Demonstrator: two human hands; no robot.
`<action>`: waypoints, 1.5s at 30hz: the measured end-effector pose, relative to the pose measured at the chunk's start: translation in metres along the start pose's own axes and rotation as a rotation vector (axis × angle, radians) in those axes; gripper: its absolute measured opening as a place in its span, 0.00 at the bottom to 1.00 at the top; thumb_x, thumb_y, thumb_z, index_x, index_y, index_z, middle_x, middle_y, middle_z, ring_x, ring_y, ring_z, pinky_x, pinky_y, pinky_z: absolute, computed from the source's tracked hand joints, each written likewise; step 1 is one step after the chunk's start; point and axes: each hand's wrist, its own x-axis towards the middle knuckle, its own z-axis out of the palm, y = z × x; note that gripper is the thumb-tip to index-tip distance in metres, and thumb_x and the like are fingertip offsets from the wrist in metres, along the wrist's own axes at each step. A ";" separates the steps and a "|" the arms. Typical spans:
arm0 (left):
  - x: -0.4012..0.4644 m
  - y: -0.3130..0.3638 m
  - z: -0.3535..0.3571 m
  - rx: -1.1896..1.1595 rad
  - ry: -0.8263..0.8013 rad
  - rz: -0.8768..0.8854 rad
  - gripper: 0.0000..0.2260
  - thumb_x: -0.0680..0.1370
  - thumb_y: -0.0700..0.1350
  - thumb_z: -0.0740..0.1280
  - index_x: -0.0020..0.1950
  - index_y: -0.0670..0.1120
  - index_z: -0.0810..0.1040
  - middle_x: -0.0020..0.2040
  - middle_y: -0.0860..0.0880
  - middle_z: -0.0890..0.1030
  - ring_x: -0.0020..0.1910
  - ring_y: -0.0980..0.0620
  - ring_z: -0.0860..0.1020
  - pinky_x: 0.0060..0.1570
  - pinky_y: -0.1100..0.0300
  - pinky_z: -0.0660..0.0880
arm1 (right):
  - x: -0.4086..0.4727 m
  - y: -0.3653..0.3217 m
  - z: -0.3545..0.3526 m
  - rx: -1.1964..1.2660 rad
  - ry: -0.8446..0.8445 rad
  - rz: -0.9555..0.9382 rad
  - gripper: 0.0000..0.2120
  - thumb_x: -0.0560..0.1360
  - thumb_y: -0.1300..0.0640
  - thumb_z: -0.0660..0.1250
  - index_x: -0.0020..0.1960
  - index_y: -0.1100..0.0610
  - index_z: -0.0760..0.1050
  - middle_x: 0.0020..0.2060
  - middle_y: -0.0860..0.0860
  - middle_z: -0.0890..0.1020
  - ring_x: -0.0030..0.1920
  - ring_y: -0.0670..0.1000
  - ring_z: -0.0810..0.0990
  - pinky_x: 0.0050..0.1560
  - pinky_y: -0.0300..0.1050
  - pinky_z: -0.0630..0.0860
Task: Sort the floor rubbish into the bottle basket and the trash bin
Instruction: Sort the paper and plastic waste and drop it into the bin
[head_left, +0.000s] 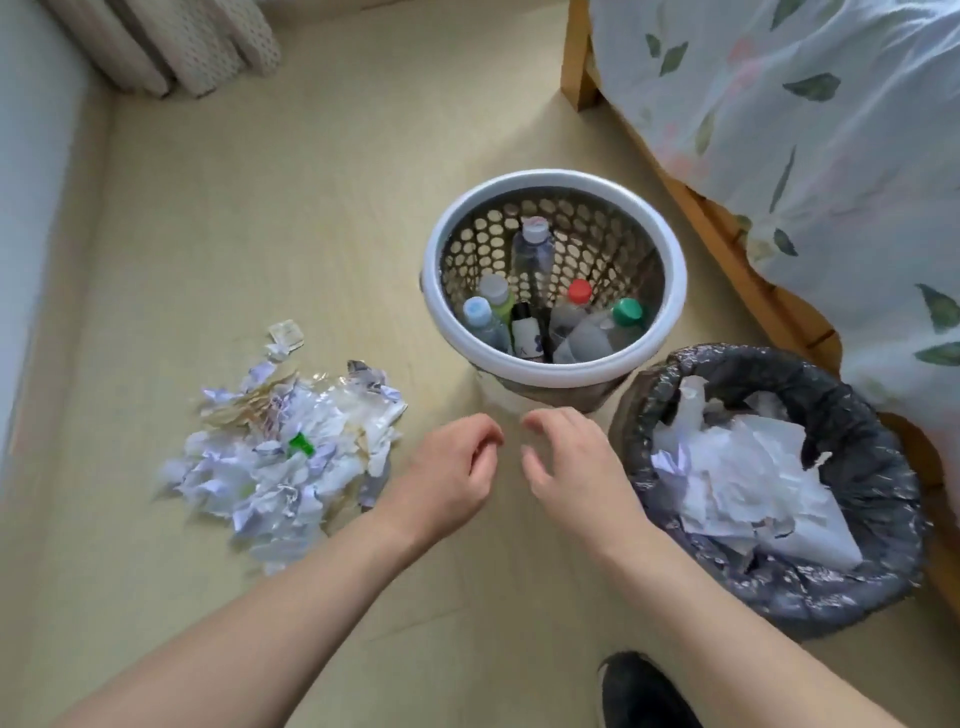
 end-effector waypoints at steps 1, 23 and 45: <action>-0.014 -0.022 -0.011 0.013 0.007 -0.049 0.06 0.80 0.41 0.62 0.52 0.46 0.78 0.44 0.54 0.78 0.42 0.56 0.72 0.43 0.65 0.65 | 0.003 -0.011 0.012 -0.004 -0.083 -0.004 0.14 0.75 0.58 0.65 0.60 0.58 0.76 0.54 0.52 0.78 0.56 0.55 0.76 0.61 0.48 0.70; -0.173 -0.321 0.005 -0.070 0.076 -0.811 0.15 0.74 0.48 0.67 0.60 0.51 0.73 0.57 0.48 0.68 0.49 0.46 0.77 0.52 0.54 0.75 | -0.006 -0.147 0.291 0.070 -0.621 0.353 0.14 0.73 0.56 0.64 0.57 0.56 0.67 0.50 0.50 0.78 0.51 0.56 0.79 0.44 0.43 0.69; -0.192 -0.308 0.031 0.278 -0.125 -0.417 0.16 0.80 0.54 0.62 0.67 0.54 0.68 0.59 0.49 0.68 0.55 0.47 0.73 0.47 0.54 0.72 | -0.015 -0.119 0.279 0.039 -0.603 0.361 0.04 0.74 0.62 0.60 0.40 0.57 0.68 0.32 0.49 0.71 0.31 0.50 0.68 0.30 0.42 0.63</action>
